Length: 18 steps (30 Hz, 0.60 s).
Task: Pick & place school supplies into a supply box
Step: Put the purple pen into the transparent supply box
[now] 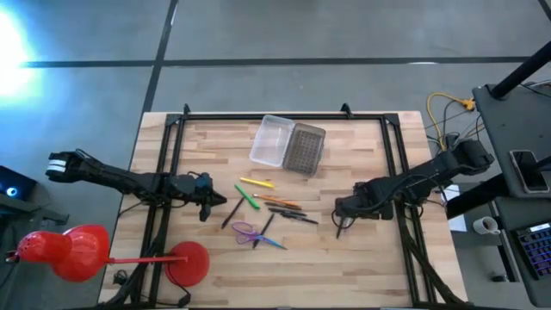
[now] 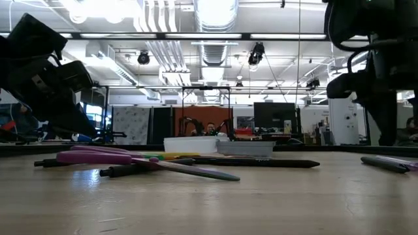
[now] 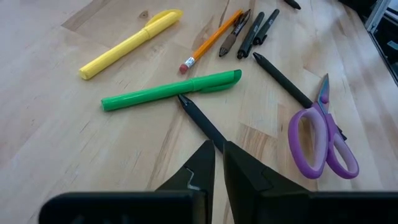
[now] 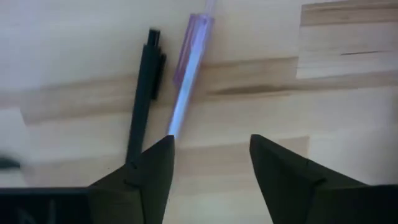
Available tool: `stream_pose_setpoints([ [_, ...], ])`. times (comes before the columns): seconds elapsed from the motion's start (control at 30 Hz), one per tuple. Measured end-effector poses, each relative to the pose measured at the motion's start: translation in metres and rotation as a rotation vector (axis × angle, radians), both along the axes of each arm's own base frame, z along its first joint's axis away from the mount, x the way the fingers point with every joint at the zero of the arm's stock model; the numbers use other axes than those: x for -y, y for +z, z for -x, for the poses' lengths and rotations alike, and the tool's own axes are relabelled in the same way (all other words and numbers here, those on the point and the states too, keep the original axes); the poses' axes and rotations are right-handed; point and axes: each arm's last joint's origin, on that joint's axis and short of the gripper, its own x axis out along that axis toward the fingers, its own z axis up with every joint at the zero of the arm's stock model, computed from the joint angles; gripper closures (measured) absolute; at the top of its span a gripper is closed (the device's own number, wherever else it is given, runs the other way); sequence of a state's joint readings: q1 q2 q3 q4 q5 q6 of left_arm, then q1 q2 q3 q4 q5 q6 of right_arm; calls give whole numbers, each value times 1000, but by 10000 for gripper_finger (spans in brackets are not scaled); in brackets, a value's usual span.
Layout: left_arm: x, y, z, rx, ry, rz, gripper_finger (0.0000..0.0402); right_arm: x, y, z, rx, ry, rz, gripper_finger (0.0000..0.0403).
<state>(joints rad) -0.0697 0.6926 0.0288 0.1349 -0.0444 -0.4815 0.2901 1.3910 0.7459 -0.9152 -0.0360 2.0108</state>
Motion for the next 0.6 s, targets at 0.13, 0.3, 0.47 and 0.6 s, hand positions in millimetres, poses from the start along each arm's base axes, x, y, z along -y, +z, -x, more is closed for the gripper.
stream_pose_setpoints([
  [0.13, 0, 0, 0, 0, 0, 0, 384, -1, -10, -4, -14, -41, 22, 200],
  [0.3, 0, 0, 0, 0, 0, 0, 384, -1, -22, -8, -55, -85, 61, 220],
  [0.47, 0, 0, 0, 0, 0, 0, 384, -2, -31, -12, -63, -88, 79, 250],
  [0.6, 0, 1, 0, 10, 0, 0, 384, -1, -38, -14, -75, -112, 91, 284],
])
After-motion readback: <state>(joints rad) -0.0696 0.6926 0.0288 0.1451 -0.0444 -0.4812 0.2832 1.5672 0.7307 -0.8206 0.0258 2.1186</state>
